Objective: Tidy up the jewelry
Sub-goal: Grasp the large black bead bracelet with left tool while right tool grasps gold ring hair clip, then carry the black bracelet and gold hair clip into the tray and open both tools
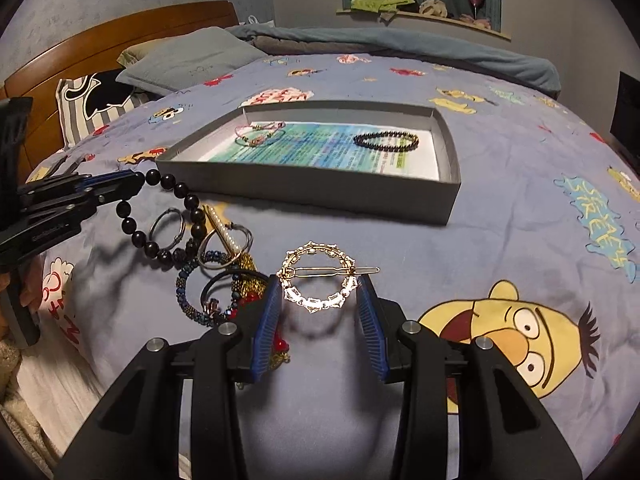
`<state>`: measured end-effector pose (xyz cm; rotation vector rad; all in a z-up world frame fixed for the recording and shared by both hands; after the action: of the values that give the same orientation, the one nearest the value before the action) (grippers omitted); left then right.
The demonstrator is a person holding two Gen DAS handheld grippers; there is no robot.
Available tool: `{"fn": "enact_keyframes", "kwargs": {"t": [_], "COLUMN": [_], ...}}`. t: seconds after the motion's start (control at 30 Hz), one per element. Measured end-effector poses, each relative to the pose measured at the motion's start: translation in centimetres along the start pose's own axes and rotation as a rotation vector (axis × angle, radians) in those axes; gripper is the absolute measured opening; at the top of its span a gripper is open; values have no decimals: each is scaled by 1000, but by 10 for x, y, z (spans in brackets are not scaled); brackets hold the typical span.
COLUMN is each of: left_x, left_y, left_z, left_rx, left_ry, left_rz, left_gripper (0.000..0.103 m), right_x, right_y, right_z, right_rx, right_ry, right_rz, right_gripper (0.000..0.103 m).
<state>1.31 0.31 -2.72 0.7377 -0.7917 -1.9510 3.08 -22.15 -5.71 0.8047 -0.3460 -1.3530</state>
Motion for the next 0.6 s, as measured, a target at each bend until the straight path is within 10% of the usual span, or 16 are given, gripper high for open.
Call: {"fn": "enact_keyframes", "kwargs": {"t": [0.6], "left_x": [-3], "left_y": [66], "left_z": [32], "left_rx": [139], "left_ry": [22], "left_rz": [-73], "left_gripper": [15], "right_x": [-19], "right_y": [65], "right_z": [19], "right_rx": [123], "right_ry": [-11], "right_rz": [48], "right_gripper": [39]}}
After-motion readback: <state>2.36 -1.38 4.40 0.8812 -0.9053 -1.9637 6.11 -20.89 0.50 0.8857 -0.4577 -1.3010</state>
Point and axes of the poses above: each gripper's, at about its wrist camera, not at the fingertips, and z roughly against the way its jaws point, x to its right, y to its top, the point moved 2 cm from there along -z, roughly the way its jaws point, and after that the axes turned 13 degrees about -z, right-handed, at the moved point
